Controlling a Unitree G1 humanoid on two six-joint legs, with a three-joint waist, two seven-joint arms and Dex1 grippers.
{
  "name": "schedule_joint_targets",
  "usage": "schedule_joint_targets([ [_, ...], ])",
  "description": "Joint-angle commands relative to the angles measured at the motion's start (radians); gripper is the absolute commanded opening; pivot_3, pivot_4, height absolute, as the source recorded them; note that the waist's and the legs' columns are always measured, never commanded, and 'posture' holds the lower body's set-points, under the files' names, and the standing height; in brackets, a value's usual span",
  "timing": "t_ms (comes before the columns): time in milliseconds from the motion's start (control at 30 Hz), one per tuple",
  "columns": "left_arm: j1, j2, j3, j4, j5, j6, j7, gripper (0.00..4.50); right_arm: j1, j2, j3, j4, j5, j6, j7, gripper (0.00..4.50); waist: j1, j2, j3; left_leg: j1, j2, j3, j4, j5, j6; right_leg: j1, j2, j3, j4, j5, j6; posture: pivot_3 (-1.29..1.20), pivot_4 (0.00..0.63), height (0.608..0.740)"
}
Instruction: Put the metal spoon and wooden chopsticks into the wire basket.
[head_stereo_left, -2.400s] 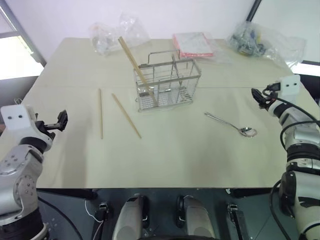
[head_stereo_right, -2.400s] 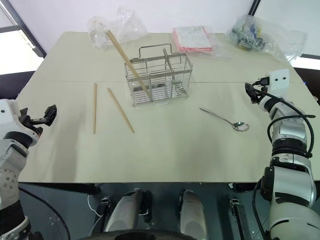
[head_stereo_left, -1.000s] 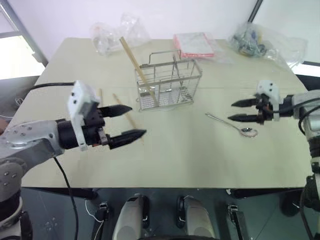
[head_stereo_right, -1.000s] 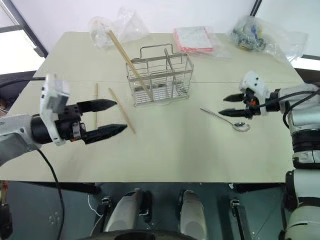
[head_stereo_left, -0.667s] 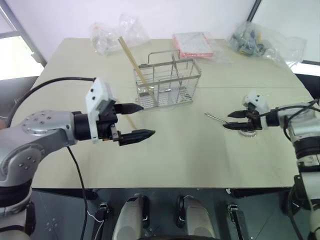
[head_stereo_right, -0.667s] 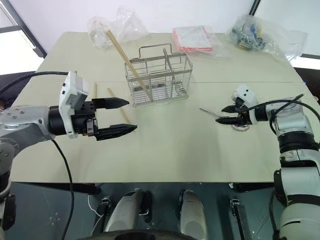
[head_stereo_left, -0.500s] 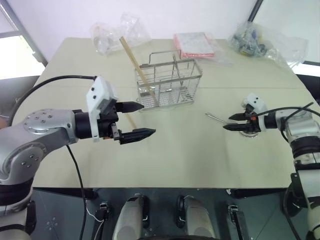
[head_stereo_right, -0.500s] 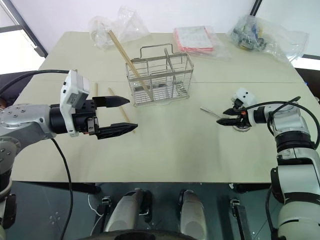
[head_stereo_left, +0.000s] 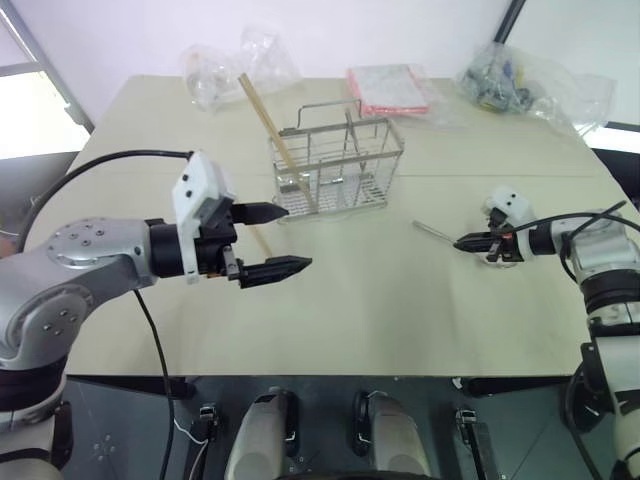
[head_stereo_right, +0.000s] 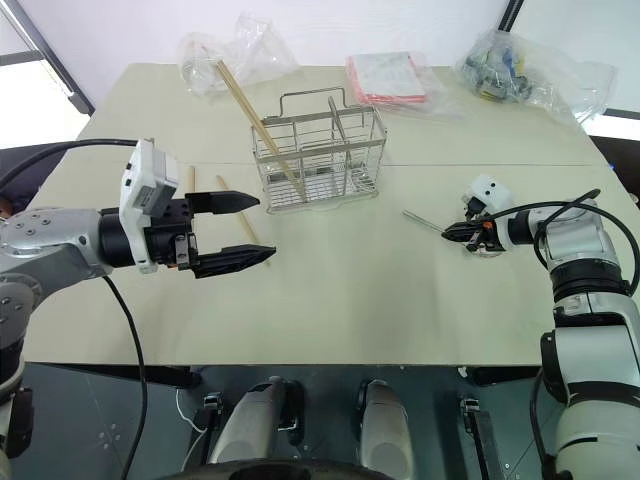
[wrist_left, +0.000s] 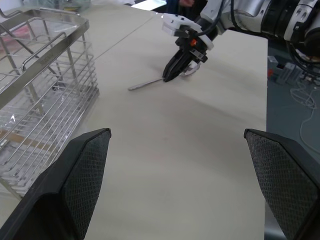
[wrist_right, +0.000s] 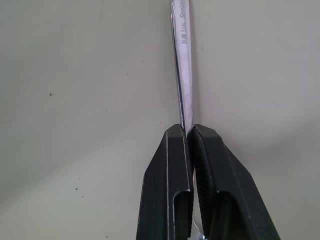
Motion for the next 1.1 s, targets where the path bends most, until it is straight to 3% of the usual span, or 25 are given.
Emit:
schedule_joint_targets([
  [33, -0.033, -0.013, 0.031, 0.011, 0.011, -0.031, 0.023, 4.5, -0.059, 0.008, -0.101, -0.056, 0.085, 0.054, -0.034, 0.03, -0.001, 0.0, 0.0, 0.0, 0.0, 0.0, 0.0, 0.0, 0.0, 0.0, 0.0, 0.0, 0.0, 0.0, 0.0, 0.0, 0.15, 0.699],
  [200, -0.112, -0.043, 0.066, 0.079, -0.002, -0.024, 0.08, 4.5, -0.092, 0.032, -0.253, -0.2, 0.253, 0.224, -0.073, 0.03, 0.001, 0.001, 0.0, 0.0, 0.0, 0.0, 0.0, 0.0, 0.0, 0.0, 0.0, 0.0, 0.0, 0.0, 0.0, 0.0, 0.15, 0.699],
  [300, -0.153, -0.039, 0.058, 0.106, 0.018, -0.032, 0.071, 4.5, -0.202, 0.072, -0.351, -0.258, 0.351, 0.341, -0.187, 0.03, 0.0, 0.001, 0.0, 0.0, 0.0, 0.0, 0.0, 0.0, 0.0, 0.0, 0.0, 0.0, 0.0, 0.0, 0.0, 0.0, 0.15, 0.699],
  [500, -0.209, -0.059, 0.032, 0.158, 0.056, -0.048, 0.059, 4.5, -0.35, 0.222, -0.385, -0.337, 0.445, 0.399, -0.325, 0.03, -0.004, 0.001, 0.0, 0.0, 0.0, 0.0, -0.001, 0.0, 0.0, -0.001, 0.0, 0.0, 0.002, 0.0, 0.0, 0.0, 0.15, 0.699],
  [767, -0.24, -0.082, 0.025, 0.172, 0.097, -0.06, 0.065, 4.5, -0.381, 0.449, -0.336, -0.288, 0.374, 0.215, -0.561, 0.03, -0.003, 0.001, 0.0, -0.001, -0.001, 0.0, -0.001, 0.0, 0.0, -0.001, 0.0, 0.0, 0.003, 0.0, 0.0, 0.0, 0.15, 0.699],
  [967, -0.224, -0.073, 0.062, 0.142, 0.083, -0.037, 0.092, 4.5, -0.405, 0.537, -0.353, -0.159, 0.336, -0.023, -0.695, 0.03, -0.007, 0.001, 0.0, -0.001, -0.001, 0.0, -0.001, 0.001, 0.0, -0.001, 0.0, 0.0, 0.003, 0.0, 0.0, 0.0, 0.15, 0.699],
  [1100, -0.216, -0.067, 0.086, 0.131, 0.075, -0.026, 0.11, 4.5, -0.404, 0.563, -0.339, -0.106, 0.341, -0.048, -0.694, 0.03, -0.019, 0.001, 0.001, -0.001, -0.001, -0.001, -0.001, 0.001, -0.001, -0.001, 0.001, 0.0, 0.003, 0.0, 0.0, 0.0, 0.15, 0.699],
])
